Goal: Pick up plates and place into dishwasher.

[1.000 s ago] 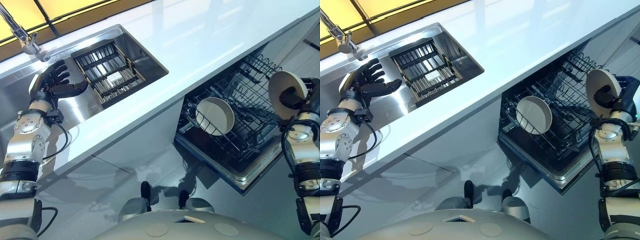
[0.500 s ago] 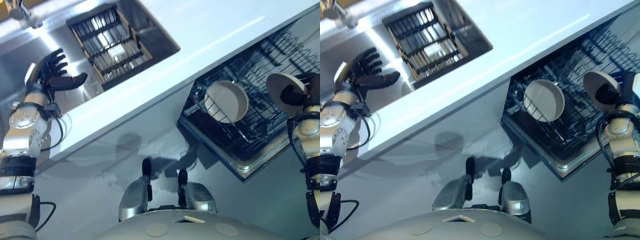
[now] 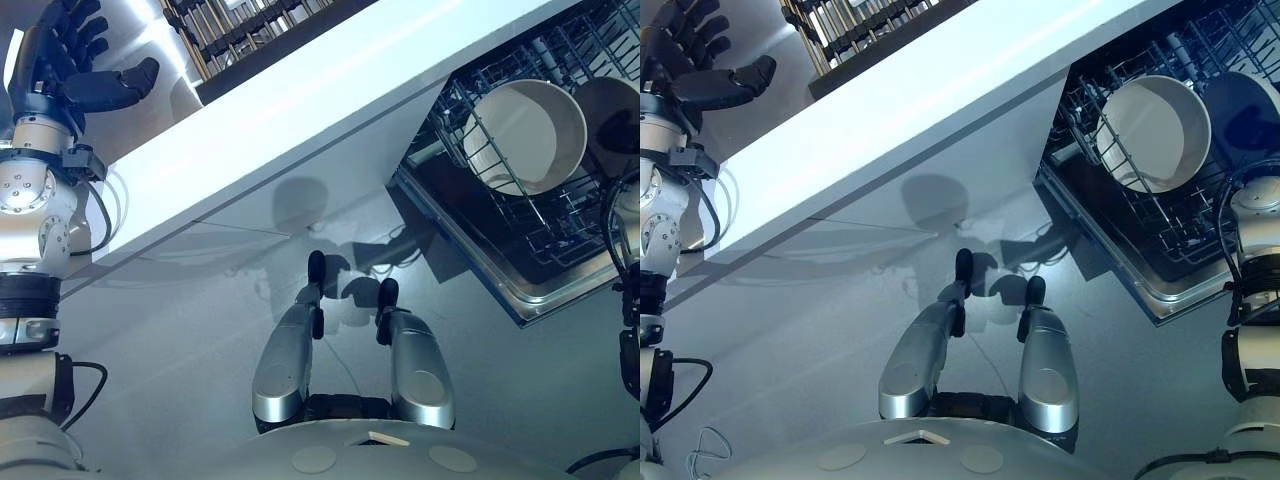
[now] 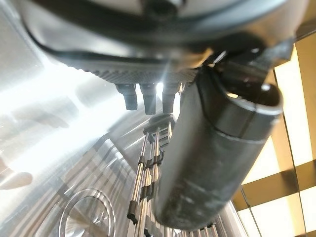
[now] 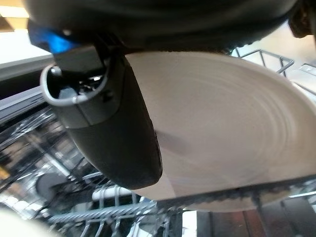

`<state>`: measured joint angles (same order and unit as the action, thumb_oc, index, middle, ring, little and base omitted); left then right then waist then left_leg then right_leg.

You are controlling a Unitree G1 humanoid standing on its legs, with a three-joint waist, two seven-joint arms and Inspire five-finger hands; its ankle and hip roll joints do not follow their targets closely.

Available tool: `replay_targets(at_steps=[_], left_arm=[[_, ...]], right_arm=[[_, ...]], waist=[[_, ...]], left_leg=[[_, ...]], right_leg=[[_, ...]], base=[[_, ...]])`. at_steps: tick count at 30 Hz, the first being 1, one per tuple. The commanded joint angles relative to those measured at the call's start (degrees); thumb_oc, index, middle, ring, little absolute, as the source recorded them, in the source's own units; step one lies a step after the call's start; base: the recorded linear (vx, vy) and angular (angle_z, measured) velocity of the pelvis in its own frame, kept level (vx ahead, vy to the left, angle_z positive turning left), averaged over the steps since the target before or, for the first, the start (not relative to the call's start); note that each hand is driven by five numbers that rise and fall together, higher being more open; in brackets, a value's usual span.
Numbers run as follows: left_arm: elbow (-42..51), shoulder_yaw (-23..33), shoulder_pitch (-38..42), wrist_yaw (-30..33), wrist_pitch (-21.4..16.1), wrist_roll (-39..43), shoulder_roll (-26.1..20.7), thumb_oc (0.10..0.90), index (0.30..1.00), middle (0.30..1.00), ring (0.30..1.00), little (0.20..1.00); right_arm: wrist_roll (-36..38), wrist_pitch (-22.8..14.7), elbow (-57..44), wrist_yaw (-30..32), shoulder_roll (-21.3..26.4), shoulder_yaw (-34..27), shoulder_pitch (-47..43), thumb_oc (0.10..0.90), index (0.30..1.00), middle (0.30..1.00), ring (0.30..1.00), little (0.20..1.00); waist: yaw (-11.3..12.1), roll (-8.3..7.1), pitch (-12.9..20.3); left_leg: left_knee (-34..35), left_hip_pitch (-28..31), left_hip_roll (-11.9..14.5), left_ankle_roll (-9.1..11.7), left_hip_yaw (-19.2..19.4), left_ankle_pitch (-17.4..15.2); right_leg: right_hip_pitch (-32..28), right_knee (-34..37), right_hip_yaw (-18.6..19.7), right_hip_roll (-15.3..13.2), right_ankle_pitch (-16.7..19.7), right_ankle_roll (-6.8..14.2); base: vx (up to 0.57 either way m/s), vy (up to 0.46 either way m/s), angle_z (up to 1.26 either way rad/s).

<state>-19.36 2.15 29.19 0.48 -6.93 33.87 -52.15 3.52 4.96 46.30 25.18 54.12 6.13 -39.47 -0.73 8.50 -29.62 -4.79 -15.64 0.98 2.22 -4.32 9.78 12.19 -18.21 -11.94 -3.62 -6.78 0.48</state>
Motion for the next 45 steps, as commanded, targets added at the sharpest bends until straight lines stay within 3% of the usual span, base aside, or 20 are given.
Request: replay_targets(at_steps=[1,4,5,6,7,13,20,25,31,37,45], left_arm=[[2.8,0.2,3.0,2.4,-5.1,0.7,-1.8,0.8,0.9,0.9,0.9,0.9],[4.0,0.0,3.5,2.6,-4.2,0.9,-2.5,0.8,0.9,0.9,0.9,0.9],[3.9,0.0,3.7,2.4,-4.4,1.0,-2.8,0.8,0.9,0.9,0.9,0.9],[3.8,0.0,3.8,2.4,-4.4,1.0,-2.8,0.8,0.9,0.9,0.9,0.9],[3.9,-0.1,4.0,2.3,-4.5,1.1,-3.0,0.8,0.9,0.9,0.9,0.9],[5.9,-0.4,4.0,2.5,-3.6,1.8,-3.7,0.8,0.9,0.9,0.9,0.9],[7.6,0.9,1.9,2.5,-2.9,2.5,-3.4,0.8,0.9,0.9,0.9,0.9],[8.6,1.7,0.4,2.0,-2.7,2.4,-2.5,0.8,0.9,0.9,0.9,0.9],[9.7,3.2,-1.2,0.8,-2.1,2.7,-2.5,0.8,0.9,0.9,0.9,0.9],[9.0,3.5,-2.7,0.1,-2.5,2.7,-2.1,0.8,0.9,0.9,0.9,0.9],[6.8,4.5,-5.4,-0.3,-4.0,2.5,-0.6,0.8,0.9,0.9,0.9,0.9]], right_arm=[[2.4,-0.1,-1.1,5.3,5.8,2.8,-5.5,0.1,0.3,0.3,0.3,0.2],[3.4,1.2,-0.3,5.7,5.5,3.2,-6.5,0.1,0.3,0.3,0.3,0.2],[3.6,1.8,0.1,5.7,5.4,3.1,-6.9,0.32,0.488,0.488,0.488,0.42],[3.6,1.8,0.1,5.7,5.4,3.2,-7.0,0.416,0.571,0.571,0.571,0.516],[3.9,2.1,0.4,6.0,5.4,3.3,-7.3,0.8,0.9,0.9,0.9,0.9],[3.3,1.2,-0.3,8.6,4.8,3.4,-8.4,0.8,0.9,0.9,0.9,0.9],[1.7,-3.0,-7.8,12.7,4.2,1.0,-5.6,0.8,0.9,0.9,0.9,0.9],[0.7,-2.9,-12.1,11.7,4.5,-1.2,-2.5,0.8,0.9,0.9,0.9,0.9],[1.4,-3.3,-13.9,7.6,5.1,-4.8,3.1,0.8,0.9,0.9,0.9,0.9],[3.6,-5.8,-13.6,5.2,2.7,-7.5,8.0,0.8,0.9,0.9,0.9,0.9],[4.7,-6.0,-14.4,3.4,-2.8,-10.4,14.2,0.8,0.9,0.9,0.9,0.9]], waist=[[-0.5,0.23,5.1],[-0.2,0.49,4.7],[-0.1,0.51,4.5],[-0.1,0.51,4.5],[0.0,0.54,4.4],[0.5,0.32,4.7],[0.2,-2.07,7.1],[-0.5,-3.35,9.0],[-1.6,-5.09,13.6],[-2.2,-5.56,18.0],[-3.3,-5.12,22.1]], left_leg=[[0.5,1.2,0.5,2.7,3.0,-5.6],[1.1,0.5,0.6,2.6,3.4,-5.2],[1.2,0.1,0.5,2.6,3.5,-5.1],[1.2,0.0,0.6,2.6,3.5,-5.0],[1.4,-0.2,0.5,2.5,3.5,-4.9],[2.6,-0.2,0.7,2.2,4.1,-4.7],[2.8,1.5,0.9,1.9,5.0,-5.6],[2.8,3.6,0.8,1.7,5.8,-6.7],[4.7,8.9,0.3,1.4,7.5,-8.0],[7.0,13.6,-0.3,1.1,8.3,-8.8],[9.0,16.7,-0.8,0.8,9.6,-9.1]], right_leg=[[4.7,-10.2,0.2,1.7,-7.6,-0.7],[5.5,-10.2,0.2,1.8,-7.4,-0.7],[5.8,-10.3,0.2,1.8,-7.2,-0.6],[5.9,-10.3,0.2,1.8,-7.2,-0.6],[6.0,-10.1,0.2,1.8,-7.1,-0.6],[5.8,-9.1,0.0,2.1,-6.8,-0.5],[3.3,-5.7,0.0,2.8,-5.6,0.1],[1.0,-2.7,0.3,3.4,-4.7,0.5],[-4.6,2.9,1.1,3.7,-3.3,1.7],[-8.6,6.3,1.6,3.5,-2.0,3.2],[-10.9,8.4,2.2,2.9,-1.1,4.9]], base=[[-0.05,-0.004,-0.02],[-0.06,0.001,0.01],[-0.05,0.0,-0.01],[-0.05,-0.003,0.02],[-0.05,0.001,0.05],[-0.03,0.0,0.07],[-0.01,-0.003,0.01],[0.02,0.039,-0.02],[0.05,0.075,-0.1],[0.06,0.086,-0.17],[0.04,0.089,-0.13]])
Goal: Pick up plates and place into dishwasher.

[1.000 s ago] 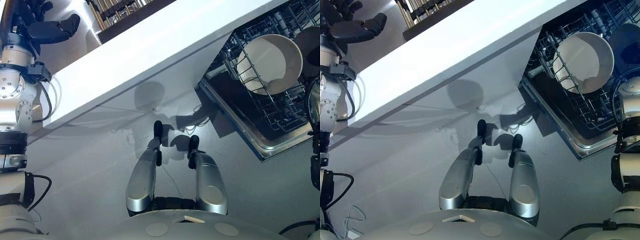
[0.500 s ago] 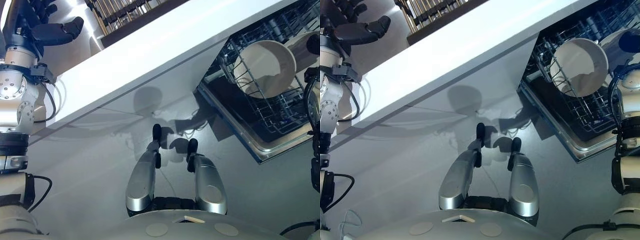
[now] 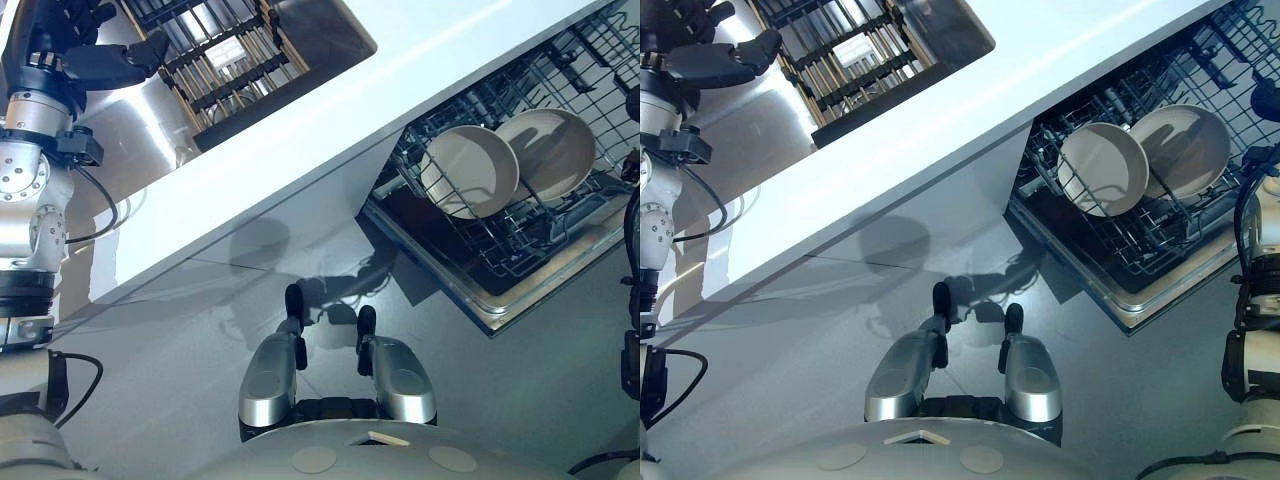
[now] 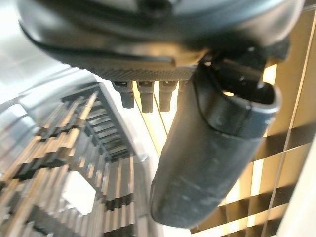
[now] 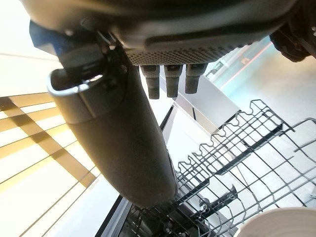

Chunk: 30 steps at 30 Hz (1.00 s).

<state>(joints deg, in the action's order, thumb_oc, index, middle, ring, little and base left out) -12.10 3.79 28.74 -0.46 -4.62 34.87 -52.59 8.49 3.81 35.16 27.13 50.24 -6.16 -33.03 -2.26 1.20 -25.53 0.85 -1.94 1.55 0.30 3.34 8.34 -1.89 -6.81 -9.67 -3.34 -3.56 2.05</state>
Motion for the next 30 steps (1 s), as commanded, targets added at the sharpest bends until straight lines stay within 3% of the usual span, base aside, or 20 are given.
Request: replay_targets(at_steps=[1,6,9,15,20,27,30], left_arm=[[-0.6,3.1,-5.5,0.6,-6.8,1.4,0.1,0.8,0.9,0.9,0.9,0.9],[0.6,4.8,-8.6,1.6,-8.0,0.6,1.4,0.8,0.9,0.9,0.9,0.9],[2.1,5.9,-10.5,2.7,-8.0,0.6,2.4,0.8,0.9,0.9,0.9,0.9],[1.6,5.1,-9.1,3.5,-6.8,1.3,2.1,0.8,0.9,0.9,0.9,0.9],[1.7,4.4,-8.5,3.1,-5.8,1.6,2.0,0.8,0.9,0.9,0.9,0.9],[3.6,4.0,-8.1,3.7,-2.8,1.0,2.4,0.8,0.9,0.9,0.9,0.9],[3.7,3.9,-7.9,3.6,-2.1,0.9,2.6,0.8,0.9,0.9,0.9,0.9]], right_arm=[[0.5,-4.7,-3.2,1.5,0.0,1.7,8.8,0.8,0.9,0.9,0.9,0.9],[10.4,-6.3,-2.7,0.0,-6.4,-0.5,14.7,0.8,0.9,0.9,0.9,0.9],[19.4,-10.2,-2.5,-2.7,-14.2,-1.1,18.3,0.8,0.9,0.9,0.9,0.9],[24.2,-12.7,1.0,-6.8,-18.7,1.5,18.8,0.8,0.9,0.9,0.9,0.9],[33.1,-13.5,2.9,-8.6,-22.9,3.2,19.9,0.8,0.9,0.9,0.9,0.9],[35.8,-13.2,2.3,-12.6,-26.9,5.9,21.6,0.8,0.9,0.9,0.9,0.9],[39.2,-12.4,2.4,-17.2,-27.8,7.1,21.6,0.8,0.9,0.9,0.9,0.9]], waist=[[-1.9,2.24,18.3],[-2.6,2.48,19.1],[-2.8,3.01,19.4],[-2.6,3.59,19.8],[-2.4,4.06,20.1],[-2.0,4.16,20.1],[-1.7,4.17,20.0]], left_leg=[[3.5,3.2,-1.4,2.8,2.1,-7.7],[3.7,4.1,-1.6,2.5,3.1,-8.1],[3.8,4.9,-2.1,2.1,4.0,-8.4],[3.7,5.4,-2.5,1.8,4.4,-8.6],[3.7,5.6,-2.7,1.6,4.4,-8.6],[3.6,5.8,-2.9,1.3,3.8,-8.8],[3.5,5.7,-3.1,1.2,3.4,-8.8]], right_leg=[[3.1,-2.9,0.0,2.5,-4.2,3.5],[2.6,-1.4,-0.1,1.9,-3.1,4.3],[2.1,0.2,-0.4,1.5,-1.8,4.8],[1.9,1.0,-0.7,1.2,-1.0,5.2],[1.9,0.6,-1.0,1.0,-1.2,5.4],[2.1,-0.2,-1.2,0.8,-1.4,5.5],[2.2,-0.3,-1.3,0.9,-1.4,5.5]], base=[[0.0,0.088,-0.17],[0.0,0.089,-0.14],[0.01,0.093,-0.12],[0.02,0.043,-0.12],[0.02,0.027,-0.02],[0.01,0.007,0.01],[0.0,0.0,0.0]])
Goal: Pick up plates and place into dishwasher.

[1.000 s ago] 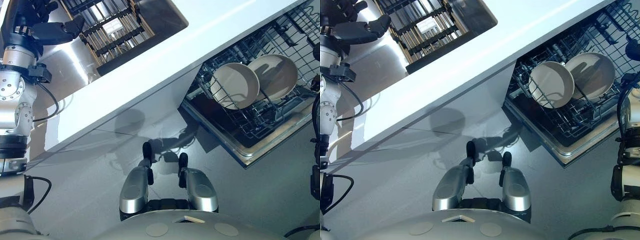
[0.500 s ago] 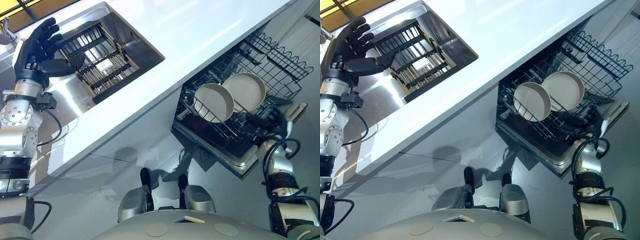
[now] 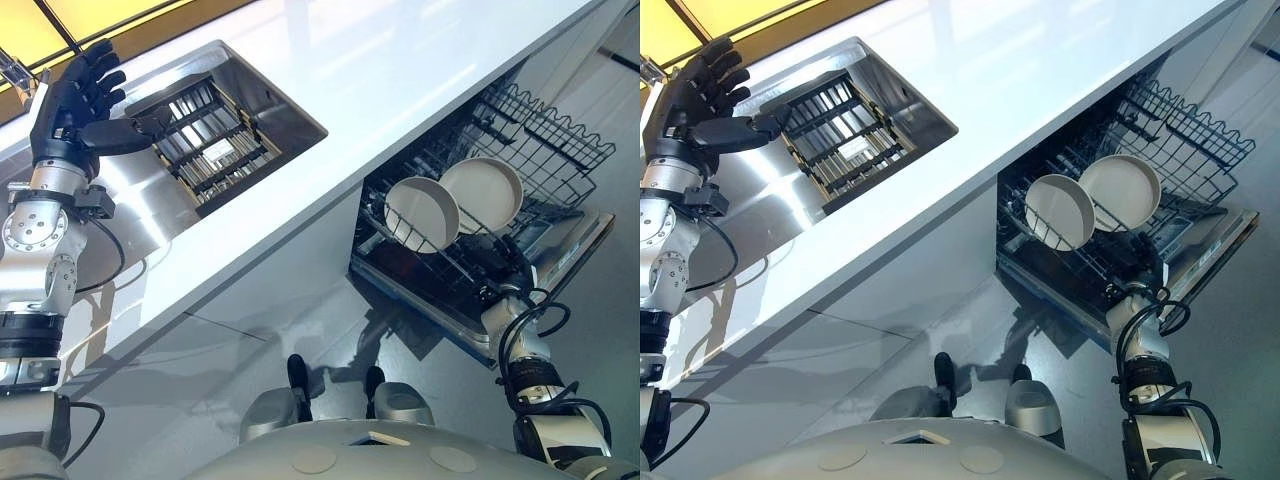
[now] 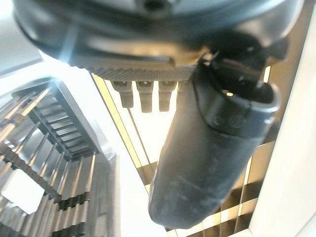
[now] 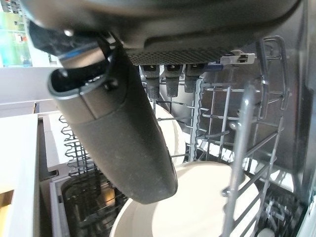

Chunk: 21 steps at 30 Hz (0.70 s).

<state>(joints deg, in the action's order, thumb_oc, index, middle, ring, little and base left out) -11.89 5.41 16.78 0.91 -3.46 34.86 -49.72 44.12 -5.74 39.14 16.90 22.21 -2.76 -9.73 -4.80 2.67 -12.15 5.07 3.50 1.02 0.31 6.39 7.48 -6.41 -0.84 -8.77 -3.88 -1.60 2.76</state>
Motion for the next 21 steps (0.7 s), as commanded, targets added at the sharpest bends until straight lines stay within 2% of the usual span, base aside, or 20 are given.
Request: replay_targets(at_steps=[1,3,6,9,10,11,12,13,15,18,21], left_arm=[[3.4,2.3,4.2,2.0,-3.0,0.7,-0.2,0.8,0.9,0.9,0.9,0.9],[2.5,2.3,4.2,1.0,-3.4,0.3,0.1,0.8,0.9,0.9,0.9,0.9],[2.5,2.5,4.0,0.6,-3.4,0.4,-0.2,0.8,0.9,0.9,0.9,0.9],[3.6,2.5,3.6,1.2,-2.9,0.1,0.1,0.8,0.9,0.9,0.9,0.9],[4.5,2.3,2.9,2.5,-2.9,-0.1,0.4,0.8,0.9,0.9,0.9,0.9],[4.9,2.4,2.5,2.7,-3.0,-0.1,0.4,0.8,0.9,0.9,0.9,0.9],[5.2,2.5,2.2,2.8,-3.0,-0.1,0.4,0.8,0.9,0.9,0.9,0.9],[6.1,3.4,0.7,3.3,-3.4,-0.2,0.8,0.8,0.9,0.9,0.9,0.9],[6.5,4.5,-1.2,3.5,-4.6,-0.9,1.9,0.8,0.9,0.9,0.9,0.9],[6.5,5.9,-3.2,4.0,-5.8,-1.0,2.6,0.8,0.9,0.9,0.9,0.9],[5.9,7.7,-4.3,3.9,-5.9,-0.4,2.6,0.8,0.9,0.9,0.9,0.9]], right_arm=[[5.5,-2.4,-1.4,-8.6,0.1,3.9,-1.8,0.8,0.9,0.9,0.9,0.9],[10.9,-2.7,-0.9,-9.7,-1.1,4.0,-1.7,0.8,0.9,0.9,0.9,0.9],[14.1,-3.8,-1.5,-8.8,-2.0,3.7,-1.4,0.8,0.9,0.9,0.9,0.9],[11.1,-7.3,-3.7,-3.8,-2.8,3.8,-1.6,0.8,0.9,0.9,0.9,0.9],[0.5,-11.1,-7.6,3.1,-3.0,4.6,-1.7,0.8,0.9,0.9,0.9,0.9],[-4.1,-12.4,-9.4,5.6,-3.0,5.0,-1.6,0.8,0.9,0.9,0.9,0.9],[-6.8,-12.9,-10.5,7.2,-3.0,5.2,-1.6,0.8,0.9,0.9,0.9,0.9],[-18.1,-13.4,-16.0,14.7,-2.2,5.8,-1.4,0.8,0.9,0.9,0.9,0.9],[-29.5,-13.5,-20.6,22.0,-0.7,5.6,-0.5,0.8,0.9,0.9,0.9,0.9],[-35.1,-15.7,-22.4,25.4,0.7,3.9,1.2,0.8,0.9,0.9,0.9,0.9],[-35.5,-16.6,-22.8,25.0,2.1,1.6,2.5,0.8,0.9,0.9,0.9,0.9]], waist=[[0.9,2.68,6.6],[1.3,2.66,6.6],[1.4,2.6,6.6],[1.5,2.64,6.4],[1.5,2.84,6.1],[1.4,2.89,6.0],[1.4,2.91,6.0],[1.2,2.96,5.9],[0.8,3.2,5.5],[0.1,3.6,5.2],[-0.6,3.82,5.2]], left_leg=[[-0.8,0.2,-2.5,1.2,0.2,-8.0],[-0.9,0.2,-2.5,1.2,0.1,-8.1],[-1.0,0.2,-2.5,1.2,0.0,-8.2],[-1.1,0.0,-2.5,1.1,-0.3,-8.1],[-1.3,-0.2,-2.5,1.0,-0.5,-8.1],[-1.3,-0.2,-2.5,1.0,-0.5,-8.0],[-1.2,-0.2,-2.5,0.9,-0.6,-8.0],[-1.2,-0.3,-2.6,0.8,-0.5,-7.9],[-1.1,-0.4,-2.6,0.7,-0.5,-7.8],[-1.0,-0.3,-2.8,0.6,-0.6,-7.9],[-1.0,-0.2,-3.0,0.7,-0.3,-8.0]], right_leg=[[6.8,-6.4,-2.2,1.4,-3.4,4.7],[6.8,-6.7,-2.4,1.4,-3.7,4.6],[6.7,-6.8,-2.3,1.5,-3.8,4.6],[6.7,-6.9,-1.9,1.8,-3.8,4.5],[7.1,-7.5,-1.8,1.7,-3.9,4.4],[7.2,-7.6,-1.8,1.8,-3.9,4.4],[7.2,-7.6,-1.7,1.8,-3.9,4.4],[7.3,-7.7,-1.3,1.9,-3.9,4.4],[7.8,-8.2,-1.0,2.0,-4.0,4.5],[8.3,-8.6,-0.6,1.9,-4.1,4.6],[8.3,-8.2,-0.3,2.0,-4.0,4.8]], base=[[0.03,0.0,0.02],[0.05,-0.001,0.04],[0.04,-0.005,0.08],[0.01,0.005,0.09],[0.0,0.024,0.07],[0.0,0.026,0.06],[0.0,0.028,0.05],[-0.01,0.034,0.07],[-0.02,0.049,0.06],[-0.02,0.06,0.08],[0.0,0.047,0.01]])
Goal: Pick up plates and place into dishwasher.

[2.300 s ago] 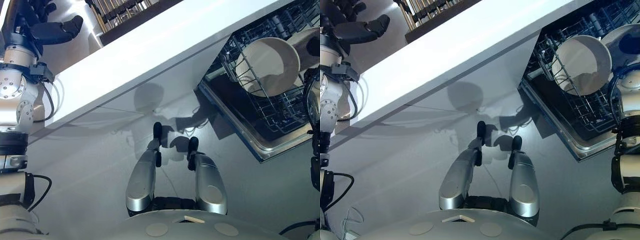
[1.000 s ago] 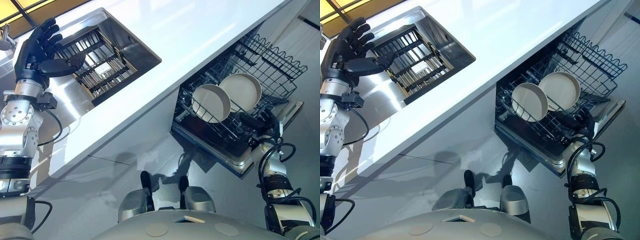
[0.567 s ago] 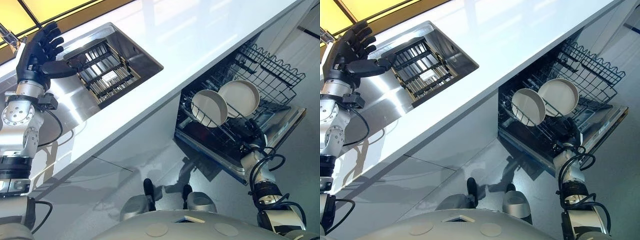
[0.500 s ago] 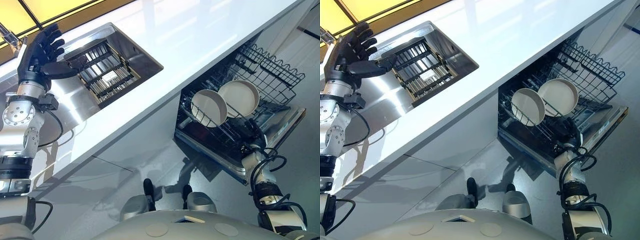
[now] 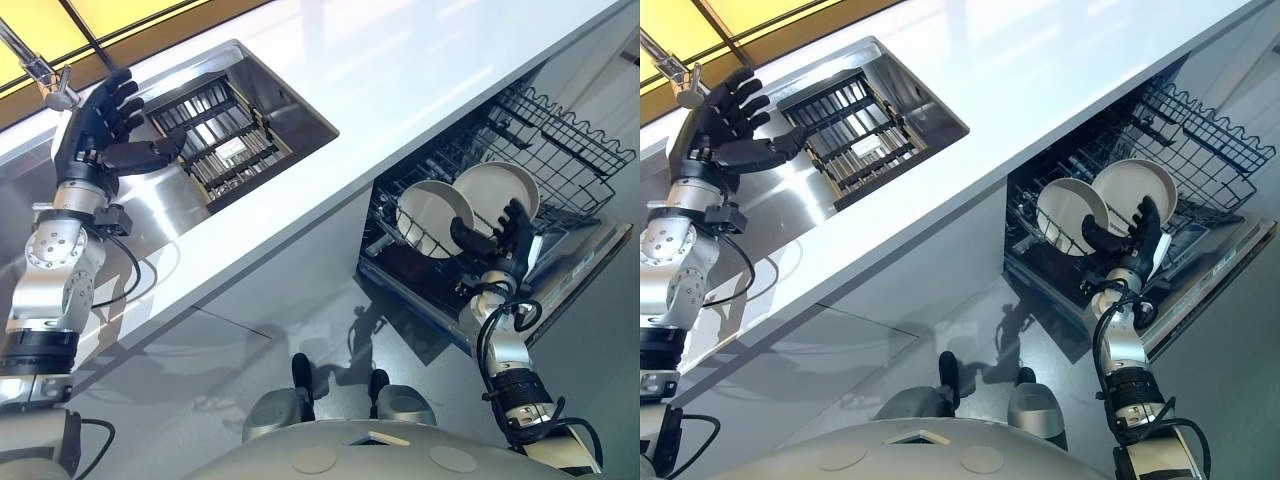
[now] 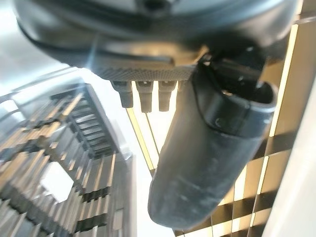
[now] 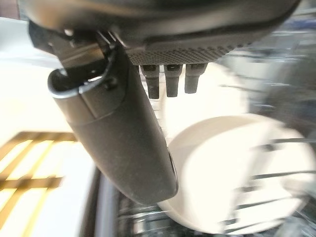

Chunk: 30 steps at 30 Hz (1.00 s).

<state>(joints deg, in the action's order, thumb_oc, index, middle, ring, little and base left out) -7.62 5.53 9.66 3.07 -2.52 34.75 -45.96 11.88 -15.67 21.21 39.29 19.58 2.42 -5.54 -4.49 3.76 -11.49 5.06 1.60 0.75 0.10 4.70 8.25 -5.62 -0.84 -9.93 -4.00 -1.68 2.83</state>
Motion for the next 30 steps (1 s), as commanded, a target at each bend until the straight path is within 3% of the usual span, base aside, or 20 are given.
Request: replay_targets(at_steps=[1,8,15,20,25,30], left_arm=[[1.7,7.9,2.5,1.8,-6.9,-0.2,-1.0,0.8,0.9,0.9,0.9,0.9],[2.0,9.9,-0.5,1.3,-7.8,0.4,0.0,0.8,0.9,0.9,0.9,0.9],[2.6,9.6,-1.2,1.2,-8.2,0.1,0.9,0.8,0.9,0.9,0.9,0.9],[3.1,9.3,-1.0,1.6,-7.1,0.0,0.9,0.8,0.9,0.9,0.9,0.9],[3.1,9.0,-0.5,1.4,-6.7,-0.2,0.8,0.8,0.9,0.9,0.9,0.9],[3.1,7.8,0.6,1.1,-5.8,-0.3,0.7,0.8,0.9,0.9,0.9,0.9]], right_arm=[[-2.6,-6.6,-4.7,1.7,4.8,-4.2,-1.4,0.8,0.9,0.9,0.9,0.9],[4.1,-3.7,-2.5,-3.5,4.3,-7.0,1.2,0.8,0.9,0.9,0.9,0.9],[5.2,-2.4,0.8,-3.4,3.3,-5.8,2.1,0.8,0.9,0.9,0.9,0.9],[9.8,-1.7,4.8,-7.4,1.8,-4.2,3.2,0.8,0.9,0.9,0.9,0.9],[17.4,0.5,8.2,-12.6,1.1,-3.0,3.4,0.8,0.9,0.9,0.9,0.9],[33.6,0.4,13.5,-15.8,-1.2,-2.8,2.8,0.8,0.9,0.9,0.9,0.9]], waist=[[-1.1,2.76,4.6],[-2.0,2.88,4.6],[-2.1,3.0,4.5],[-2.0,3.17,4.5],[-1.7,3.16,4.4],[-0.9,3.13,4.1]], left_leg=[[-0.9,1.8,-2.7,0.9,1.5,-8.8],[-0.9,2.2,-2.7,1.0,2.2,-8.9],[-1.1,2.5,-2.7,1.0,2.4,-9.0],[-1.3,2.5,-2.7,1.0,2.2,-9.1],[-1.6,2.6,-2.6,1.0,1.8,-9.3],[-1.9,2.5,-2.5,1.1,1.1,-9.5]], right_leg=[[7.5,-8.0,1.0,2.1,-3.9,4.8],[7.0,-7.2,1.1,2.1,-3.9,4.7],[6.8,-7.3,1.1,2.1,-4.1,4.7],[6.6,-7.5,0.9,2.0,-4.4,4.6],[6.4,-8.1,0.7,2.1,-4.9,4.4],[6.1,-8.6,0.2,2.1,-5.3,4.1]], base=[[0.01,0.05,-0.04],[0.0,0.015,-0.06],[0.01,-0.005,-0.05],[0.0,0.0,0.0],[0.0,0.0,0.0],[0.03,-0.012,0.03]])
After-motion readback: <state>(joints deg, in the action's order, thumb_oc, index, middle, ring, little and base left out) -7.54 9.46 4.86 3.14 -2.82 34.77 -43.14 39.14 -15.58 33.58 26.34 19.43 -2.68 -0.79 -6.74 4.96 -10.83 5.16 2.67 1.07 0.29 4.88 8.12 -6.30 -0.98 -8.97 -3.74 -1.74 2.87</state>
